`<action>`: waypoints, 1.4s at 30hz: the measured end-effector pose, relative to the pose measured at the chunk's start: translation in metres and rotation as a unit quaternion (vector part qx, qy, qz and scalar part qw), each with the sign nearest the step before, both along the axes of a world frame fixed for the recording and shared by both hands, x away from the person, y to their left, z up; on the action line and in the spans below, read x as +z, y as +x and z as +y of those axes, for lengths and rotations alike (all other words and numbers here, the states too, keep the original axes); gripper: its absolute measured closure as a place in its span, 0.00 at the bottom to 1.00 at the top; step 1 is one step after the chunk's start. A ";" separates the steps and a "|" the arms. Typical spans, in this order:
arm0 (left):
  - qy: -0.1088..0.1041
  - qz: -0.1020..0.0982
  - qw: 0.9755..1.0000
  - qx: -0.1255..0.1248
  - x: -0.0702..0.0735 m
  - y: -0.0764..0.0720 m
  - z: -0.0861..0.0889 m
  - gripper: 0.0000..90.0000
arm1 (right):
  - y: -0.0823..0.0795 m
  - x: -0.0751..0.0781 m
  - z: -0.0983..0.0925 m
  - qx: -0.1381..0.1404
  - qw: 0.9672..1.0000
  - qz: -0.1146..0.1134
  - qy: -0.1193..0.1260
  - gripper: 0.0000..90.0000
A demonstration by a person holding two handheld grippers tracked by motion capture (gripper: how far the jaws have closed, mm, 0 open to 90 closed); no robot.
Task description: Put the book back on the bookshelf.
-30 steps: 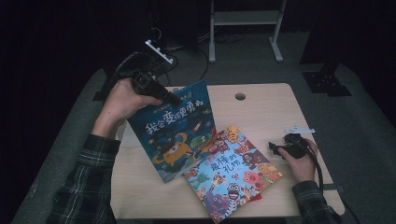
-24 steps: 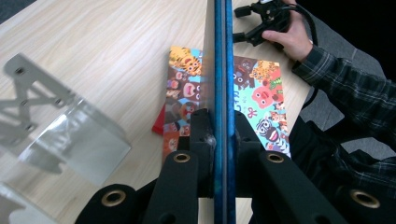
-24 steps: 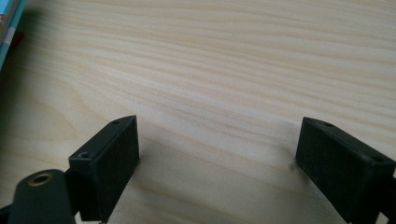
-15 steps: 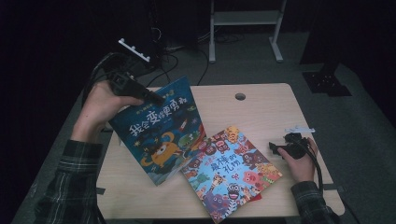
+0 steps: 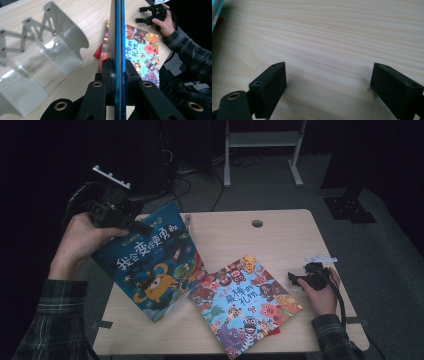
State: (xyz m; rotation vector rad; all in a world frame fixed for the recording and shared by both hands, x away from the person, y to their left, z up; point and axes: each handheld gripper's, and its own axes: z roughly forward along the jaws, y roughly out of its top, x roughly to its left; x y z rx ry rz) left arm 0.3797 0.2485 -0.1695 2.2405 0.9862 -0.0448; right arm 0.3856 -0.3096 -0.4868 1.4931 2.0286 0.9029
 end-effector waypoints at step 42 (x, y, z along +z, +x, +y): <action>0.021 0.008 0.979 0.204 -0.021 -0.018 0.130 0.92 | 0.000 0.000 0.000 -0.004 1.000 0.000 0.001 0.14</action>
